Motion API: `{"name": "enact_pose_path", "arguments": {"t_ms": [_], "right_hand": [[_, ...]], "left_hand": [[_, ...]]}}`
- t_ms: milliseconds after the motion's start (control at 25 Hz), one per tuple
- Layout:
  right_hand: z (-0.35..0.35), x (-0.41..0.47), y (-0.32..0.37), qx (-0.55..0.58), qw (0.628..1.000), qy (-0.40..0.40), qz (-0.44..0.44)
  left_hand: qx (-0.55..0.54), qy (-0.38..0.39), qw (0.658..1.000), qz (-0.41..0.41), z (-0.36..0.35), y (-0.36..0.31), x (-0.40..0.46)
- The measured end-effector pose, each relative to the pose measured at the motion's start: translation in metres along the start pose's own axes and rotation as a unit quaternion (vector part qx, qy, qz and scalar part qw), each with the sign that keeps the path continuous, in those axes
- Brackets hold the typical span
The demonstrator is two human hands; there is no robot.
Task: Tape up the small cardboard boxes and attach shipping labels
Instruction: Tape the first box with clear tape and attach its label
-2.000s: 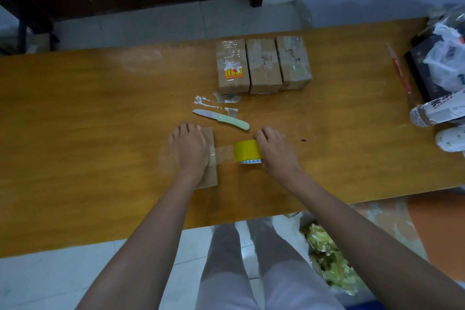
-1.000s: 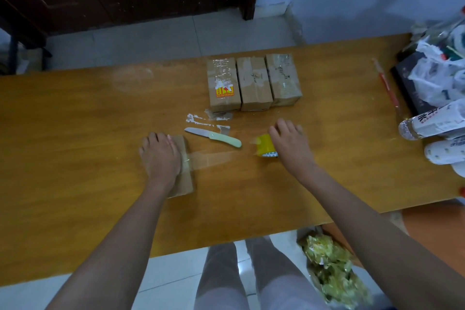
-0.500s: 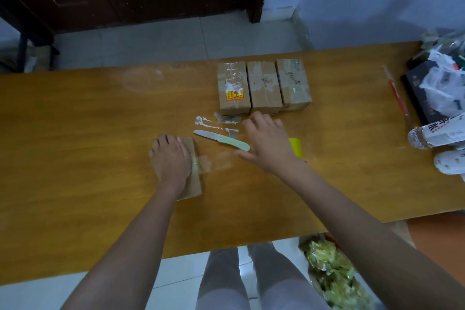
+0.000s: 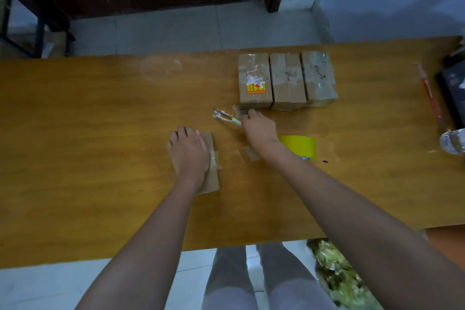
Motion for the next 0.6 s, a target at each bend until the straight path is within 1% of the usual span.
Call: {"name": "enact_pose_path", "arguments": {"t_ms": [80,160,240,280,320,400,480,600], "right_hand": [[0.013,0.001,0.005,0.029,0.999,-0.043,0.009],[0.025,-0.007,0.01,0.079,0.993,-0.092,-0.006],[0.028,-0.025,0.014,0.18,0.974,-0.126,-0.053],[0.023,-0.038,0.018,0.235,0.96,-0.129,-0.075],[0.014,-0.054,0.023,0.277,0.949,-0.121,-0.092],[-0.01,-0.089,0.036,0.313,0.941,-0.071,-0.11],[-0.035,-0.116,0.051,0.321,0.939,-0.009,-0.12],[-0.058,-0.132,0.072,0.313,0.941,0.027,-0.124]], "left_hand": [[0.0,0.005,1.0,0.001,0.0,0.0,-0.001],[-0.003,0.006,1.0,0.002,0.0,0.0,-0.001],[-0.007,0.007,1.0,0.001,0.0,-0.001,0.0],[-0.008,0.006,1.0,0.002,0.0,-0.001,0.0],[-0.01,0.004,1.0,0.004,0.0,-0.001,0.0],[-0.014,0.006,1.0,0.003,0.001,0.0,0.0],[-0.016,0.007,1.0,-0.004,0.0,0.001,-0.001],[-0.023,0.014,1.0,-0.006,0.0,0.002,0.001]]}}
Point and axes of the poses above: each hand's wrist, its own x-axis towards the middle knuckle, its own z-axis out of the back of the hand, y = z × x, the point moved 1 cm from there along x, towards the middle knuckle, and after that the axes turned 3 degrees about -x, right-handed, at the moved point
